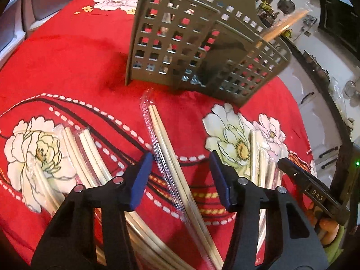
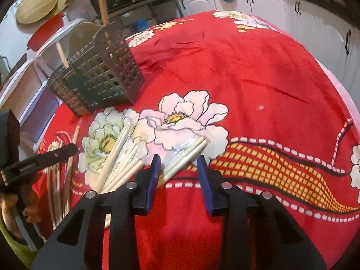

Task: Organize utensils
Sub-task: 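Move the left tool back to the bundles and grasp a chopstick while the right tool grasps another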

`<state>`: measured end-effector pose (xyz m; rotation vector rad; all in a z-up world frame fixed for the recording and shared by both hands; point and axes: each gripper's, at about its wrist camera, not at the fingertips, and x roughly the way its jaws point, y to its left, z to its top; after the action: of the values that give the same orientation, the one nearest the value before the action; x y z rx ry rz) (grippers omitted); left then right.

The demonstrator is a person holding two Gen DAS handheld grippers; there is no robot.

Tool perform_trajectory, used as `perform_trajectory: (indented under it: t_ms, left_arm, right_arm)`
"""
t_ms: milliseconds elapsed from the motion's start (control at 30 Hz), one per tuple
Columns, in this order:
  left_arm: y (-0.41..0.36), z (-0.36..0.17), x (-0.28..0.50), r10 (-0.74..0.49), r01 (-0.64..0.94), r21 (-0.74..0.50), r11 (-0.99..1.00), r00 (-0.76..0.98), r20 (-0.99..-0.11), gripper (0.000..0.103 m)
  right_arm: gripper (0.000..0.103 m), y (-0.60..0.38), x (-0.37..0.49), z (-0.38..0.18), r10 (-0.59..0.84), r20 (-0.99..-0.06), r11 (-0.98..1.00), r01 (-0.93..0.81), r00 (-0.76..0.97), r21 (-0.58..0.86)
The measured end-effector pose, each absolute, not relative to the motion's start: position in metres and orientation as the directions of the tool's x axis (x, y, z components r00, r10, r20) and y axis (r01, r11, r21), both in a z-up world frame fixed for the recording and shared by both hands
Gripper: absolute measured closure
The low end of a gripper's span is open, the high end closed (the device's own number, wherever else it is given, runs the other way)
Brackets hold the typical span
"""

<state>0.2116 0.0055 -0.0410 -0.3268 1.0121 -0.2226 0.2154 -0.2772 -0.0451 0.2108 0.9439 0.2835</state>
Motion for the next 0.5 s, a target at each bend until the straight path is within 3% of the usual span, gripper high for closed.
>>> perform_trajectory:
  t_ms: [267, 500]
  left_arm:
    - [0.002, -0.041, 0.226, -0.305, 0.019, -0.345, 0.938, 0.515, -0.801, 0.064]
    - [0.001, -0.041, 0.239, -0.257, 0.0, -0.302, 0.953, 0.522, -0.813, 0.075]
  right_arm:
    - [0.084, -0.282, 0.238, -0.048, 0.33, -0.763, 0.94, -0.122, 0.555, 0.318]
    - [0.091, -0.287, 0.251, -0.048, 0.338, -0.764, 0.937, -0.116, 0.55, 0.331]
